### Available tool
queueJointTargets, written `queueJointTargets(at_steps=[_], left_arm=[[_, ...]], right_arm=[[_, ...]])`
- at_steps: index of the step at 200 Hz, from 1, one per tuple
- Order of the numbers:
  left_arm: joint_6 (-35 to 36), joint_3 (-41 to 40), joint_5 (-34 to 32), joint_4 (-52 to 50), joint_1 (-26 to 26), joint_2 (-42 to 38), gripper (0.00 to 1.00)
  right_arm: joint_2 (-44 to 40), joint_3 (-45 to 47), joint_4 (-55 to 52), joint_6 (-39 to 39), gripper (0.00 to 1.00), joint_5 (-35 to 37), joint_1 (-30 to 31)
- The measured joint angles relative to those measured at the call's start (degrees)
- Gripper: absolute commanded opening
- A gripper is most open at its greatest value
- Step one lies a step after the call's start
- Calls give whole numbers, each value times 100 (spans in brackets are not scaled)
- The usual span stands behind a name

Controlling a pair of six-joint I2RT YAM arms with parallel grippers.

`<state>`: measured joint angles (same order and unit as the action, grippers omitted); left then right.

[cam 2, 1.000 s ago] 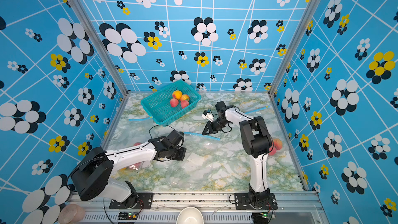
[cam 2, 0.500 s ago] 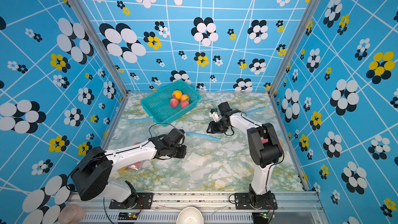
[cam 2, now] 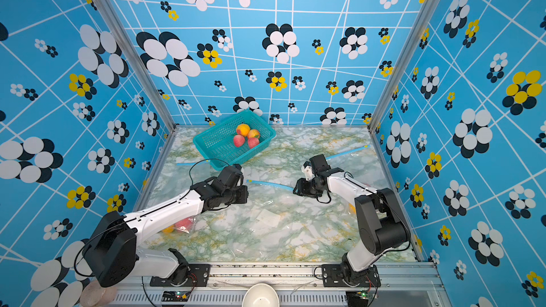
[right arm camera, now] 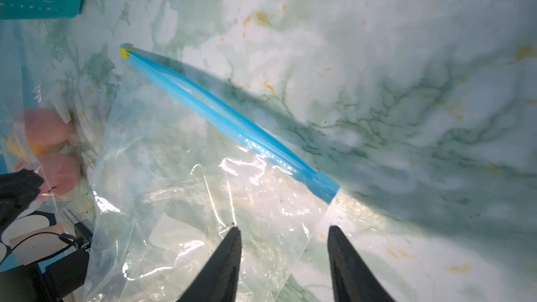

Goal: Place the peach in a zip-top bag and seal the zipper
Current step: Pick up the zipper food storage bag.

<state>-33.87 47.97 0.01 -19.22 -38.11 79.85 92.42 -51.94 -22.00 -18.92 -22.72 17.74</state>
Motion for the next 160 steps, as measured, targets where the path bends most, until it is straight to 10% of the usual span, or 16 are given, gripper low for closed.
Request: queueJointTargets(at_steps=[59, 127, 160], left_arm=[[-11, -481, 50, 243, 17, 280, 16], [-26, -483, 291, 457, 17, 535, 16], [0, -372, 348, 385, 17, 533, 22]], right_arm=[[133, 623, 1263, -638, 44, -367, -37], [352, 999, 2769, -1543, 0, -920, -42], [90, 940, 3117, -1676, 0, -1108, -42]])
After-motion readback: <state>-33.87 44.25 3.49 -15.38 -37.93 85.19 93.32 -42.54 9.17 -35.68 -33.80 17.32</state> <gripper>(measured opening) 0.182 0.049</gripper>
